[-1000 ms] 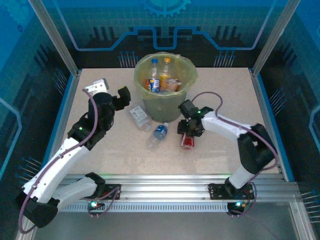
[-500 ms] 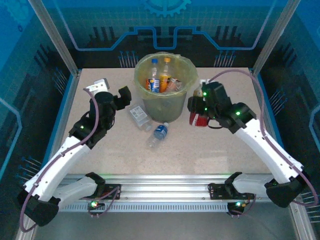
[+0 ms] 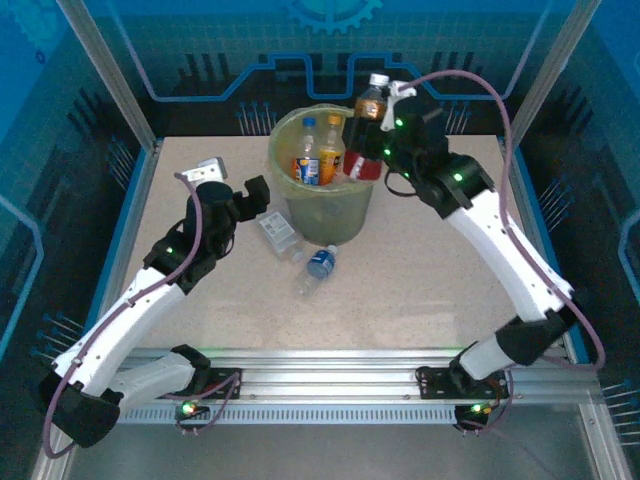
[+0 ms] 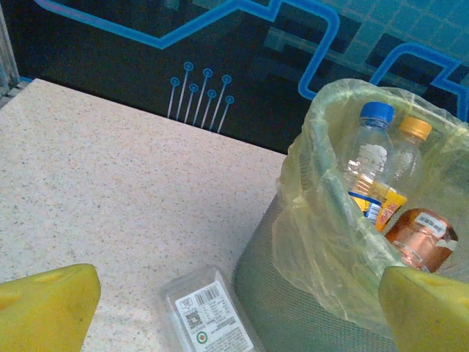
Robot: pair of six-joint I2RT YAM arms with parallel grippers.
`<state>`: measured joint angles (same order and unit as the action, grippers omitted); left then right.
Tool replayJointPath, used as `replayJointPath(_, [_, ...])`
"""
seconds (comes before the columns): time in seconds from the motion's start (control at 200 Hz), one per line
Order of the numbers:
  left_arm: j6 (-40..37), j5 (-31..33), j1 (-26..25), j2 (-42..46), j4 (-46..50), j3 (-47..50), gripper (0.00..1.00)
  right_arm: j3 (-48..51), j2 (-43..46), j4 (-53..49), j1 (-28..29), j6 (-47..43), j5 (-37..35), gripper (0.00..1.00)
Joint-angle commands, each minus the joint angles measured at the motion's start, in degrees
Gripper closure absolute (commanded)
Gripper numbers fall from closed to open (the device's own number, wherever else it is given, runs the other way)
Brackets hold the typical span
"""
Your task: Put the plastic bottles in the bin
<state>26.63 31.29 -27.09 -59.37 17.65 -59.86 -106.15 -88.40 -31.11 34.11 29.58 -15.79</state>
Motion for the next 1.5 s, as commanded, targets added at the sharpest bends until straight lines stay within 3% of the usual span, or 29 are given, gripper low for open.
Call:
replayJointPath(0.0, [1.00,-1.87,0.37,-0.51,0.28,-1.76,0.01,-5.67,-5.72,3.36,0.58,2.18,0.43,0.53])
replayJointPath(0.285, [1.05,-3.08,0.37,-0.74,-0.03,-1.87,0.01,-16.58,-18.98,-0.34,0.85,8.83,-0.27,0.48])
replayJointPath(0.915, [0.92,-3.34,0.38,-1.80,0.02,-1.99,0.01,-16.99,-24.77,-10.09,1.49,11.57,-9.92,0.12])
replayJointPath(1.146, [1.06,-3.42,0.38,-2.14,-0.12,-1.80,0.01,-17.63,-22.98,-11.41,0.95,7.20,-13.00,0.15])
replayJointPath(1.381, [1.14,-3.54,0.37,-2.64,0.15,-1.76,0.01,-18.82,-22.08,-13.94,0.43,3.03,-11.79,0.18])
replayJointPath(1.496, [1.82,-3.71,0.38,-2.94,1.26,-1.76,0.01,-19.46,-20.80,-15.04,0.44,-0.13,-9.28,0.12])
